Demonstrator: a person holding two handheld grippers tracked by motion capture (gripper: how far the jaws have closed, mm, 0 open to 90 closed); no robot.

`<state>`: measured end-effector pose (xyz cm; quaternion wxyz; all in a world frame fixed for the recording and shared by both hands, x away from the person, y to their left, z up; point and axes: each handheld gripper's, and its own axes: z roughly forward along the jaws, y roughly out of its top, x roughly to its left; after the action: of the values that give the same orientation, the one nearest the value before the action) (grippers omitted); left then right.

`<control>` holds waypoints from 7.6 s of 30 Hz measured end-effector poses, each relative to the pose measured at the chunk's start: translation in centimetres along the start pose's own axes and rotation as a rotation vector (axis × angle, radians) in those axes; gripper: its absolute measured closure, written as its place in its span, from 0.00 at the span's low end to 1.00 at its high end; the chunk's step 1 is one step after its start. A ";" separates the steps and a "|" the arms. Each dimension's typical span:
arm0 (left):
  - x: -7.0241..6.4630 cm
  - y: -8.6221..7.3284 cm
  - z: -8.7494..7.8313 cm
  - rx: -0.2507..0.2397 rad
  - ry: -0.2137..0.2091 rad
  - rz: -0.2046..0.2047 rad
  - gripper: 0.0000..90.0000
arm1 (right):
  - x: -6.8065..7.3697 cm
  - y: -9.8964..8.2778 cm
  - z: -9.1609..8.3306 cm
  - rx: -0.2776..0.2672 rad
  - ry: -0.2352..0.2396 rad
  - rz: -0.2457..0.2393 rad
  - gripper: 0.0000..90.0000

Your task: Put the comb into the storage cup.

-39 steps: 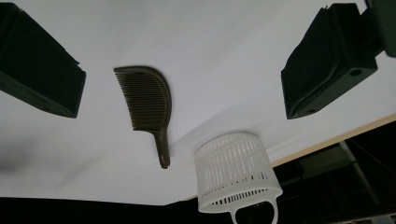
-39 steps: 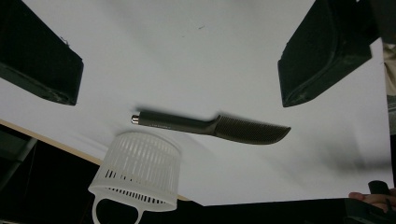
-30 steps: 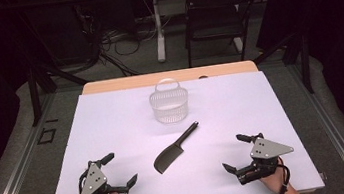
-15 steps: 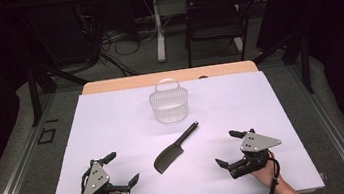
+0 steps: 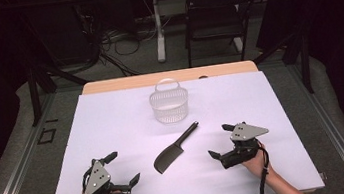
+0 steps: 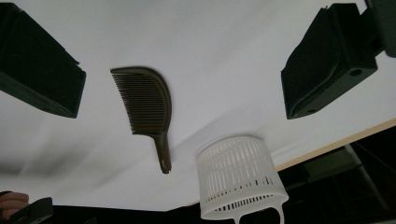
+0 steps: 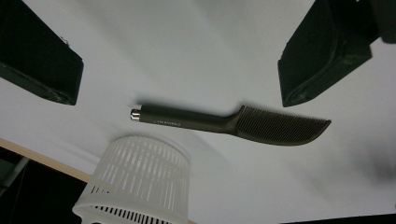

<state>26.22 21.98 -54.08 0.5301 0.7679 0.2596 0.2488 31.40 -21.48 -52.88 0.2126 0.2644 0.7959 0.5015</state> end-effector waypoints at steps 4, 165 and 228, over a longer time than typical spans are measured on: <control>0.0 0.0 0.0 -0.003 0.007 -0.002 0.00 | -0.2 0.4 0.7 0.004 0.007 0.004 0.00; 0.2 0.0 0.6 0.036 0.018 0.003 0.00 | -3.6 2.3 10.2 0.461 -0.008 0.010 1.00; 0.5 0.0 0.4 0.023 0.030 -0.010 0.00 | -1.7 2.6 8.7 0.573 0.054 -0.011 0.96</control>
<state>26.86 22.02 -54.13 0.5188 0.7687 0.2742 0.2545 38.51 -15.63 -53.96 0.1108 0.2961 0.9118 0.2620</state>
